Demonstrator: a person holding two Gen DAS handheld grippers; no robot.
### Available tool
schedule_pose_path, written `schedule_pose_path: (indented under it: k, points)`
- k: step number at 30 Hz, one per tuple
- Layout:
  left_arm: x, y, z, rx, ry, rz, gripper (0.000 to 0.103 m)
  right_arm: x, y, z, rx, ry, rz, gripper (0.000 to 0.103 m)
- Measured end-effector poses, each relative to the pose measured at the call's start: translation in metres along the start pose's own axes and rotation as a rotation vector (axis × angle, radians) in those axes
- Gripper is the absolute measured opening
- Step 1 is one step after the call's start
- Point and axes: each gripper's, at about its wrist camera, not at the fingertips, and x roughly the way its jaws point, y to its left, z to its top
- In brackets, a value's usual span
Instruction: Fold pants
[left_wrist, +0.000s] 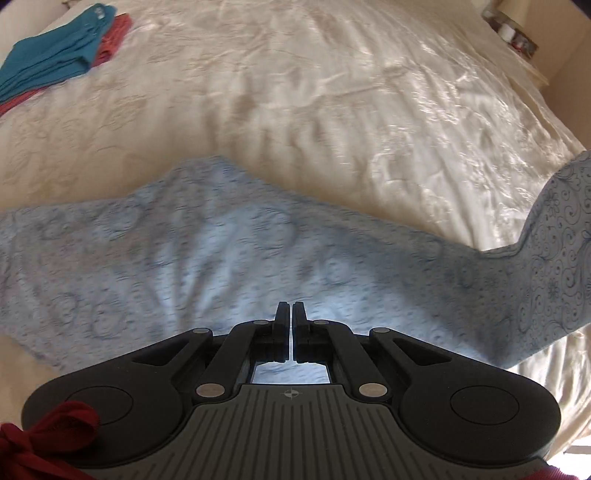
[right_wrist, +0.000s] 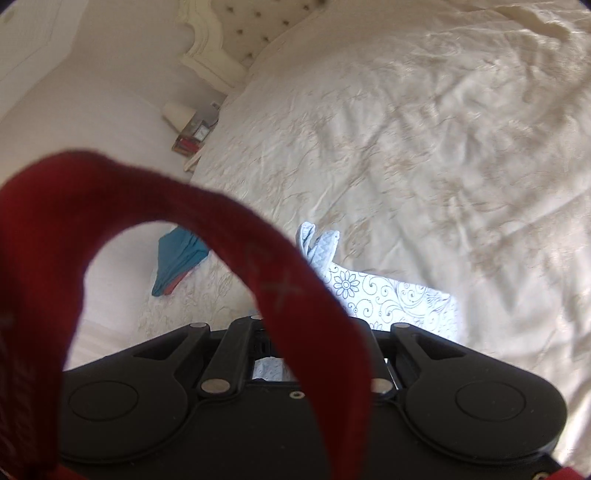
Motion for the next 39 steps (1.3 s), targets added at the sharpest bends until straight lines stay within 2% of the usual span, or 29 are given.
schedule_pose_path:
  k: [6,12,14,16,17,19,22,27,29,31,36,39]
  points:
    - [-0.020,0.072,-0.015,-0.082,0.003,0.046,0.002,0.089,0.042,-0.041,-0.063,0.116,-0.006,0.022]
    - [-0.025,0.113,-0.021,-0.110,0.014,0.044,0.002,0.155,0.064,-0.086,-0.186,0.199,-0.135,0.026]
    - [-0.024,0.118,-0.020,-0.108,0.012,0.037,0.002,0.169,0.072,-0.096,-0.219,0.222,-0.180,0.038]
    - [-0.026,0.121,-0.019,-0.102,0.005,0.032,0.002,0.172,0.078,-0.103,-0.248,0.227,-0.188,0.049]
    - [-0.026,0.121,-0.019,-0.098,0.001,0.027,0.002,0.172,0.081,-0.105,-0.252,0.225,-0.176,0.049]
    - [-0.027,0.117,-0.015,-0.088,-0.005,0.010,0.002,0.161,0.084,-0.106,-0.253,0.207,-0.158,0.049]
    - [-0.026,0.102,-0.012,-0.048,-0.014,-0.016,0.002,0.145,0.078,-0.102,-0.225,0.161,-0.187,0.049]
    - [-0.018,0.062,-0.005,0.023,-0.019,-0.086,0.002,0.118,0.045,-0.088,-0.174,0.104,-0.308,0.048]
    - [-0.012,0.046,-0.002,0.041,-0.009,-0.109,0.002,0.109,0.030,-0.081,-0.167,0.096,-0.353,0.042]
    - [-0.003,0.032,-0.001,0.061,0.004,-0.123,0.002,0.104,0.019,-0.074,-0.170,0.095,-0.393,0.041]
    - [0.020,0.006,-0.003,0.109,0.047,-0.121,0.002,0.105,-0.009,-0.059,-0.182,0.115,-0.462,0.041]
    - [0.034,0.000,-0.005,0.130,0.078,-0.090,0.002,0.112,-0.021,-0.051,-0.181,0.135,-0.478,0.041]
